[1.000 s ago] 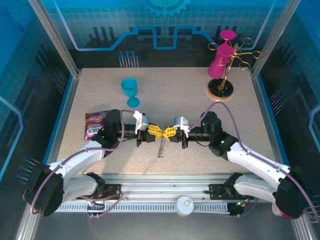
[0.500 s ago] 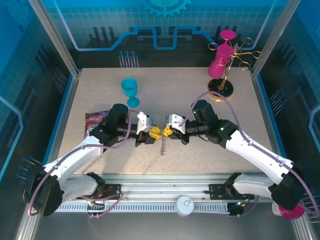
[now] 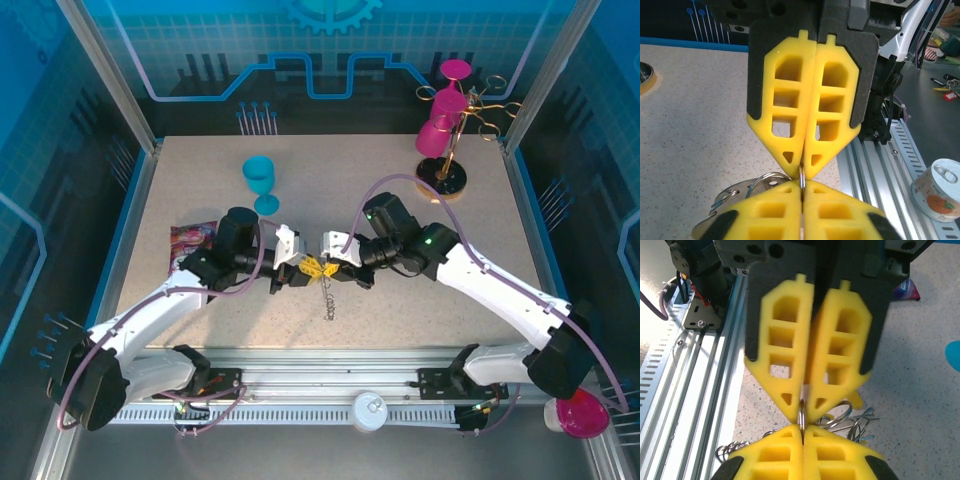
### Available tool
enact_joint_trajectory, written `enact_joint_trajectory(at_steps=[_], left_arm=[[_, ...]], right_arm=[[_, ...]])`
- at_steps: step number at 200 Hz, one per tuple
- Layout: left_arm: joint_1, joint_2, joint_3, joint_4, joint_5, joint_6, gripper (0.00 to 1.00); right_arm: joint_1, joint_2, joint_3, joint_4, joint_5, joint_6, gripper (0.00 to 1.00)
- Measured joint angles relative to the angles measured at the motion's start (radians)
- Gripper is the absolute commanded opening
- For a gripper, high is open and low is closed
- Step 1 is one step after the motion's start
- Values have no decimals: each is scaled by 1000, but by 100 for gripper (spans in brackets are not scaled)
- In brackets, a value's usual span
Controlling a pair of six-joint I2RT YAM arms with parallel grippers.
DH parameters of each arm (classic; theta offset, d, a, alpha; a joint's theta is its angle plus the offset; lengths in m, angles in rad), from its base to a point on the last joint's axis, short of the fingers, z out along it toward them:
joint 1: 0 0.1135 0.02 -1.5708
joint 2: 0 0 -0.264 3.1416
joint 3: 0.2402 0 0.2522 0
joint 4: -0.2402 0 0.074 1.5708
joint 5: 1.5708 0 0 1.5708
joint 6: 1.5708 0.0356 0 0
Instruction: Put the keys on the keyring
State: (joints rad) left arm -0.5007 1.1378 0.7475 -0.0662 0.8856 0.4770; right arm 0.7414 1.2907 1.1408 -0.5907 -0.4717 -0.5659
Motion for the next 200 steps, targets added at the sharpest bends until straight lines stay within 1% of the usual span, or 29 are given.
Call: enact_joint_trajectory(at_steps=[8, 13, 21, 25, 30, 38, 53, 70, 87, 110, 157, 200], left_arm=[[0, 0, 3, -7, 0, 6, 0], [0, 0, 3, -9, 1, 11, 0], [0, 0, 4, -8, 0, 19, 0], [0, 0, 5, -8, 0, 21, 0], [0, 0, 6, -8, 0, 23, 0], [0, 0, 6, -9, 0, 23, 0], [-1, -2, 2, 5, 0, 19, 0], [-1, -14, -29, 72, 1, -24, 0], [-1, -29, -74, 160, 1, -82, 0], [-1, -37, -137, 293, 1, -174, 0], [-1, -38, -208, 533, -1, -351, 0], [-1, -35, -247, 705, -8, -468, 0]], right_arm=[[-1, 0, 0, -1, -2, 2, 0], [-3, -1, 0, 0, -5, 8, 6], [-8, -5, -5, 7, -12, 18, 19], [-12, -10, -13, 16, -18, 27, 24], [-18, -19, -25, 29, -26, 42, 28], [-34, -42, -53, 66, -40, 57, 31], [-77, -106, -124, 149, -69, 96, 31], [-113, -182, -217, 255, -93, 149, 29], [-115, -224, -301, 362, -113, 196, 28], [-115, -230, -375, 469, -128, 254, 27], [-114, -223, -406, 605, -167, 327, 26], [-114, -219, -412, 653, -186, 349, 25]])
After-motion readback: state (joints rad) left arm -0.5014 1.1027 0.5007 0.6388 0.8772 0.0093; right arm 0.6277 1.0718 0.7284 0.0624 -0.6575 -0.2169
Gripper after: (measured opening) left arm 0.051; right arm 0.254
